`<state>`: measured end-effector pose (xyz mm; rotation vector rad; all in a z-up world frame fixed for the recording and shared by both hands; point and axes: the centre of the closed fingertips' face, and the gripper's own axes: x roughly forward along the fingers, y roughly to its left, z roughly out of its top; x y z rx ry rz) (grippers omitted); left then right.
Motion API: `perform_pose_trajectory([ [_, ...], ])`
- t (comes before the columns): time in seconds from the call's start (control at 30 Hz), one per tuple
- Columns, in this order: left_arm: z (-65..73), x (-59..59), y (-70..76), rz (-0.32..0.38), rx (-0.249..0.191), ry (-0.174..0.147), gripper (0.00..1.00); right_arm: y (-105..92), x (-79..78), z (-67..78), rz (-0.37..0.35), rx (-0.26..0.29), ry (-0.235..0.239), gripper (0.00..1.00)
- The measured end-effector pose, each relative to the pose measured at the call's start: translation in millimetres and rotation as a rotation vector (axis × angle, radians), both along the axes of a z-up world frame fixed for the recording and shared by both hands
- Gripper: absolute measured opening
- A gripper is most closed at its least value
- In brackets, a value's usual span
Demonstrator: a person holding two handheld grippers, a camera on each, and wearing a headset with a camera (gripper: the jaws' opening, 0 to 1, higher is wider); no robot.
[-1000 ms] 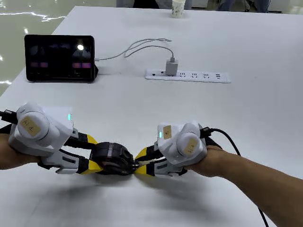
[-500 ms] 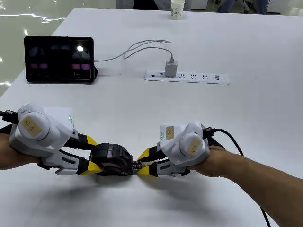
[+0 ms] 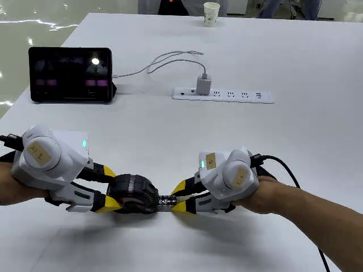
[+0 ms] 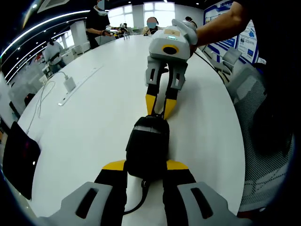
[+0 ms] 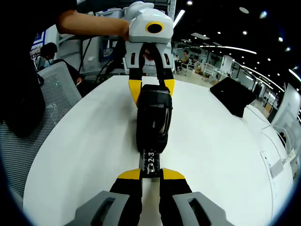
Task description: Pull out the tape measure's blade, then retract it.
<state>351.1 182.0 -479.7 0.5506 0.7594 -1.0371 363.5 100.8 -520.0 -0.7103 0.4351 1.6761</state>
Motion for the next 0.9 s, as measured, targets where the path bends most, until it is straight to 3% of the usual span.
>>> perform_pose_trajectory([
  [0.9,0.6,0.1,0.3,0.001,0.007,0.004,0.22,-29.4,6.1,0.3,-0.018,-0.026,0.002,0.09],
])
